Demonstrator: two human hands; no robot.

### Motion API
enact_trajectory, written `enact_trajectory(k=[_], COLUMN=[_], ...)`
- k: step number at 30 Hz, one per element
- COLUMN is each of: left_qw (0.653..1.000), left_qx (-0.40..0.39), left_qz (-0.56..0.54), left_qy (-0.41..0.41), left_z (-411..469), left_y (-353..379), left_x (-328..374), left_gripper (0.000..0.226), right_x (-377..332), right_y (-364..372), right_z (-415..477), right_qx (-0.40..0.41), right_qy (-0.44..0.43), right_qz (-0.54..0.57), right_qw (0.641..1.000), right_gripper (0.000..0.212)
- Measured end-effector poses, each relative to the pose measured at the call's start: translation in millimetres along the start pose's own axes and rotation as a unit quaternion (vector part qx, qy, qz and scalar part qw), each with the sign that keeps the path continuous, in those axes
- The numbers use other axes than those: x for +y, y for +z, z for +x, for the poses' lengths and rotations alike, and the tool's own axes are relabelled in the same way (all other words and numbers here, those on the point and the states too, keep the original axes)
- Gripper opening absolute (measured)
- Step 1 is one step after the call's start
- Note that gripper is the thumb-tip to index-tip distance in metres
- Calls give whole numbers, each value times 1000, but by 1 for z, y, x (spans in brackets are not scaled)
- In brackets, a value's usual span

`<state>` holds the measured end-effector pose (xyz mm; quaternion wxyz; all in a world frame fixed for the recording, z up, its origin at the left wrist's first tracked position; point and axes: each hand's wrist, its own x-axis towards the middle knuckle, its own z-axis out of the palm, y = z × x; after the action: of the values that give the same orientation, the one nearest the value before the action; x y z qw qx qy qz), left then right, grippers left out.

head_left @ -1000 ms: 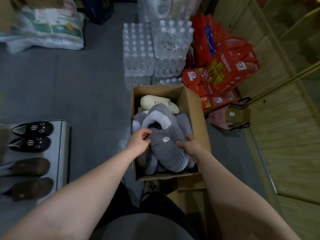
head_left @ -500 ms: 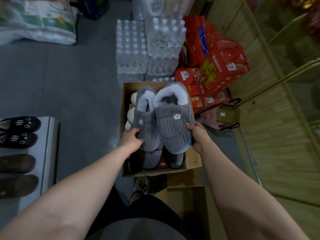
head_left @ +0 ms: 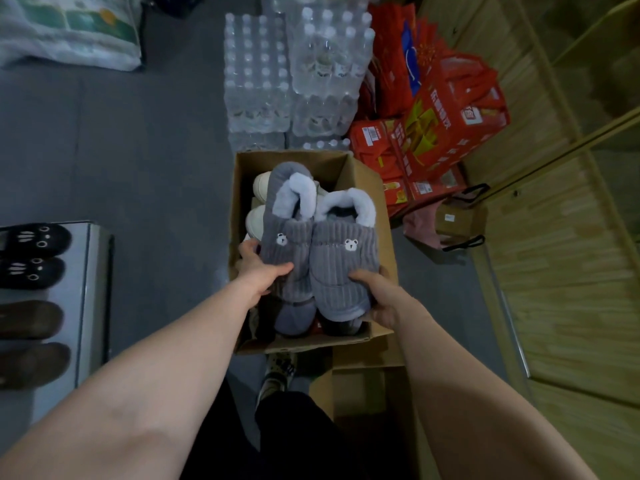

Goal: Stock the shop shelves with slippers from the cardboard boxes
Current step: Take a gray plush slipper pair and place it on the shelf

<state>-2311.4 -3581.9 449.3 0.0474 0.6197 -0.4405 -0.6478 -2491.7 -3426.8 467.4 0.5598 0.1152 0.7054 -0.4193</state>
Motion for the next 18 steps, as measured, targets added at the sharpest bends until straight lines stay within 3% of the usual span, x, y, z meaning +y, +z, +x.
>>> enact_trajectory(k=[2, 3, 9, 13, 18], left_qw=[998, 997, 984, 971, 949], left_qx=[-26, -41, -65, -29, 18], left_qz=[-44, -59, -152, -233, -313], left_qy=[-22, -31, -69, -39, -14], left_z=[-1, -2, -6, -24, -49], left_y=[-3, -3, -2, 0, -14], left_x=[-2, -3, -7, -3, -8], left_gripper=[101, 99, 62, 44, 47], right_x=[-2, -3, -2, -1, -6], right_y=[-9, -12, -12, -5, 15], right_z=[2, 3, -5, -10, -24], right_qx=[-21, -25, -28, -27, -46], right_qy=[12, 13, -6, -62, -107], right_qz=[13, 25, 73, 149, 203], right_qw=[1000, 999, 997, 986, 972], right_gripper=[63, 65, 40, 57, 64])
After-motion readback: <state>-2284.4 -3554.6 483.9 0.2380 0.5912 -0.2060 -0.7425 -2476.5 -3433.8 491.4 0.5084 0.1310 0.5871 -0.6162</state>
